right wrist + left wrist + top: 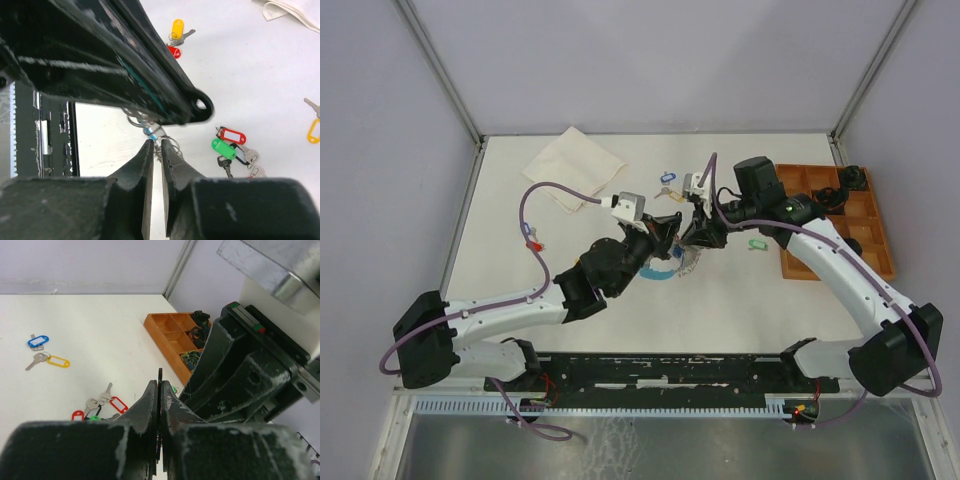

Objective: Remove the keys from the keyring

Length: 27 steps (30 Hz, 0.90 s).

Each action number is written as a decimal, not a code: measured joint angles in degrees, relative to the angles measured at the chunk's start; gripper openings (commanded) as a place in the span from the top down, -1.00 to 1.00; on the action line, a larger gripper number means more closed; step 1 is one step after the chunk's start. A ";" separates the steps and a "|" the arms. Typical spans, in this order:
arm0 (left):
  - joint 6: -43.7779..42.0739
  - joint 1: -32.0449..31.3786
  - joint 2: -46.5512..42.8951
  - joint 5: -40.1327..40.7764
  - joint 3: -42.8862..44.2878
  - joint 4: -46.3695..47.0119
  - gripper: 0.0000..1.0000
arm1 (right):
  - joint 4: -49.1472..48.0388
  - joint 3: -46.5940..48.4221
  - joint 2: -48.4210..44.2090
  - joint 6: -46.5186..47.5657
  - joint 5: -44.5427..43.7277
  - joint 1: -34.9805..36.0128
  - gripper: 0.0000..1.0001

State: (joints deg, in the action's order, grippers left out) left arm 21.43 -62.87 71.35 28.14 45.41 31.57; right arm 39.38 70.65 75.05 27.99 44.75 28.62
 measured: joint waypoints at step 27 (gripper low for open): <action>0.07 0.00 -0.76 -3.02 -0.81 5.03 0.94 | -17.44 -8.02 -5.14 -20.33 19.78 -10.64 -0.06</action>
State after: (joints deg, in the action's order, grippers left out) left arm 21.50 -62.87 70.59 25.12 44.60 36.60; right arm 21.93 62.63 69.91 7.66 64.53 17.98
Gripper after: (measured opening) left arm 0.052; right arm 0.517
